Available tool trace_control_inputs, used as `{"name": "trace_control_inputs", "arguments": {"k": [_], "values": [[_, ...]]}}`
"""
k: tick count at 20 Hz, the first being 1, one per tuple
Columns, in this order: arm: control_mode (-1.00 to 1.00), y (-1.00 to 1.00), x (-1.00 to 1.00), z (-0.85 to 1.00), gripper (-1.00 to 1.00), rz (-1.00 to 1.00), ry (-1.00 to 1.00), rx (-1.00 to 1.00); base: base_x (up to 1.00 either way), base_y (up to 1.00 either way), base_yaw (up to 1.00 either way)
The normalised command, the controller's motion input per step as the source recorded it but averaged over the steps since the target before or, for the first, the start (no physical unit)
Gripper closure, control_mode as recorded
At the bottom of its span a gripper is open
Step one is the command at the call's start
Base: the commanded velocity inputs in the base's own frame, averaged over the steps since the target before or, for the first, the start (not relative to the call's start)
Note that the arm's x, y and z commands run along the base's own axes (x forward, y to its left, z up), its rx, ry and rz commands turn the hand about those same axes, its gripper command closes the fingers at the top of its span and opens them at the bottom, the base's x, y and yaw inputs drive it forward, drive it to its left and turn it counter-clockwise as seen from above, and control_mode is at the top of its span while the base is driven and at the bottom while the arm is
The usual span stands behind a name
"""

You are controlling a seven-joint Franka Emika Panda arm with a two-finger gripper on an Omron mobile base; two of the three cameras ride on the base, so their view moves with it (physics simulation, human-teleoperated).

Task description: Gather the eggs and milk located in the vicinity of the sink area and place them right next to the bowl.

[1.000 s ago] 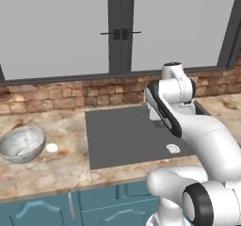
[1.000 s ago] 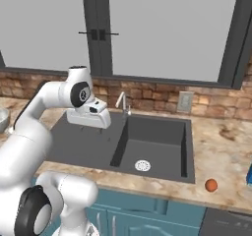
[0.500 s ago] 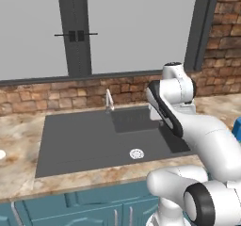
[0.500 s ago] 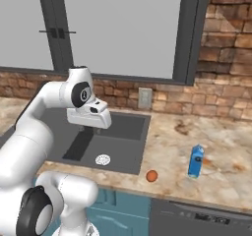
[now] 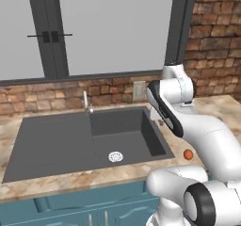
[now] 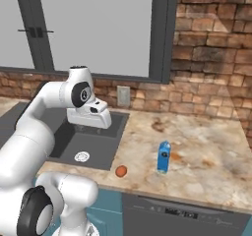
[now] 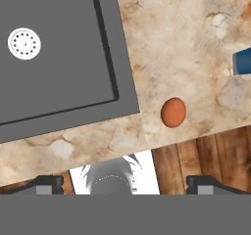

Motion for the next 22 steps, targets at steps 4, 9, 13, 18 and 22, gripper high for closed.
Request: {"name": "trace_control_inputs", "arguments": {"k": [4, 9, 13, 18, 22], "values": [[1.00, 0.00, 0.00, 0.00, -1.00, 0.00, 0.00, 0.00, 0.00, -0.46, 0.00], [1.00, 0.00, 0.00, 0.00, -1.00, 0.00, 0.00, 0.00, 0.00, -0.52, 0.00], [1.00, 0.00, 0.00, 0.00, -1.00, 0.00, 0.00, 0.00, 0.00, -0.38, 0.00], [-1.00, 0.00, 0.00, 0.00, -1.00, 0.00, 0.00, 0.00, 0.00, 0.00, 0.00], [-1.00, 0.04, 0.00, -0.13, -1.00, -0.06, -0.01, 0.01, 0.00, 0.00, 0.00]]}}
